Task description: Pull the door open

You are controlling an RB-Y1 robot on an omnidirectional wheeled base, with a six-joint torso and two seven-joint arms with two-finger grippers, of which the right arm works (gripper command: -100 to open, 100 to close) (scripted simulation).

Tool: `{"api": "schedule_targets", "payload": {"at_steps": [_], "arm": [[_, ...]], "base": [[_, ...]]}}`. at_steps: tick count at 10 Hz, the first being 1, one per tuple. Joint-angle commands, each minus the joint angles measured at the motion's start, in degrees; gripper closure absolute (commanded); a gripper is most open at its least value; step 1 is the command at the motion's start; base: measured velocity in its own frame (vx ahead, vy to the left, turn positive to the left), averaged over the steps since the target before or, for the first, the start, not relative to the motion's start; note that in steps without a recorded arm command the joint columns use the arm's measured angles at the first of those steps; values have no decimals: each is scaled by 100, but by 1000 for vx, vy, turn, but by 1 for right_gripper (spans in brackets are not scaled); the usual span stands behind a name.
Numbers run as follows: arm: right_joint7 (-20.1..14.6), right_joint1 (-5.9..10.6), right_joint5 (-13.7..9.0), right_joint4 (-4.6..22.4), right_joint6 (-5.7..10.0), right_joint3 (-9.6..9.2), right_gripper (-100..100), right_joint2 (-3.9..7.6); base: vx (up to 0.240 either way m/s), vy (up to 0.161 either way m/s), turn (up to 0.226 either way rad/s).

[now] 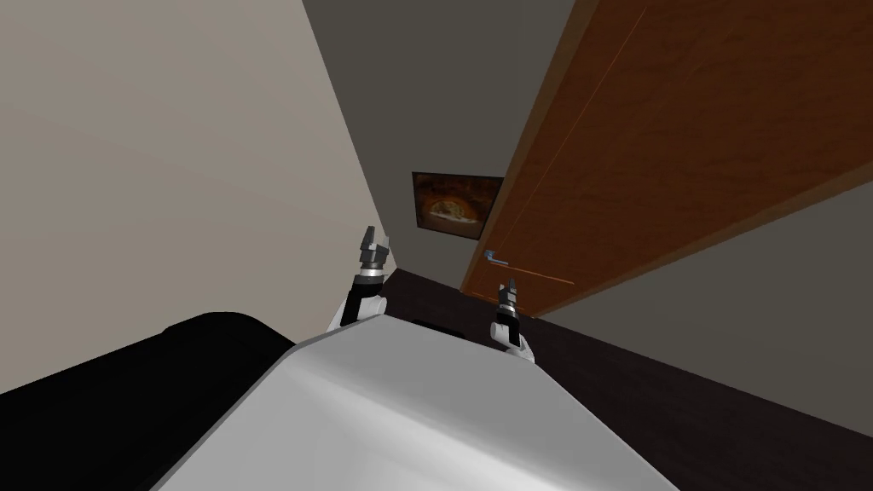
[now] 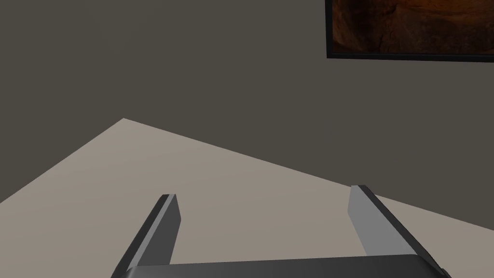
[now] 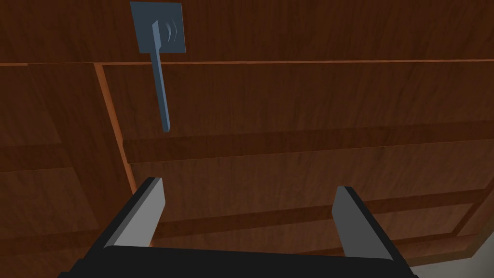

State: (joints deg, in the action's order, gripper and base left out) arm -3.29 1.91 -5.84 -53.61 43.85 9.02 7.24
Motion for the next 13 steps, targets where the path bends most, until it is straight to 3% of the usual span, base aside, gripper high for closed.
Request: {"api": "schedule_targets", "payload": {"at_steps": [1, 4, 6, 7, 9, 13], "arm": [[13, 115, 1, 286, 46, 44, -100, 17], [22, 188, 2, 511, 79, 71, -100, 26], [39, 322, 4, 858, 139, 119, -100, 41], [39, 322, 4, 863, 139, 119, -100, 41], [55, 448, 5, 1174, 197, 165, -100, 54], [68, 556, 7, 1481, 246, 204, -100, 65]], "base": [[81, -31, 105], [44, -24, 48], [50, -27, 80], [50, -26, 40], [50, -28, 78], [41, -21, 40]]}}
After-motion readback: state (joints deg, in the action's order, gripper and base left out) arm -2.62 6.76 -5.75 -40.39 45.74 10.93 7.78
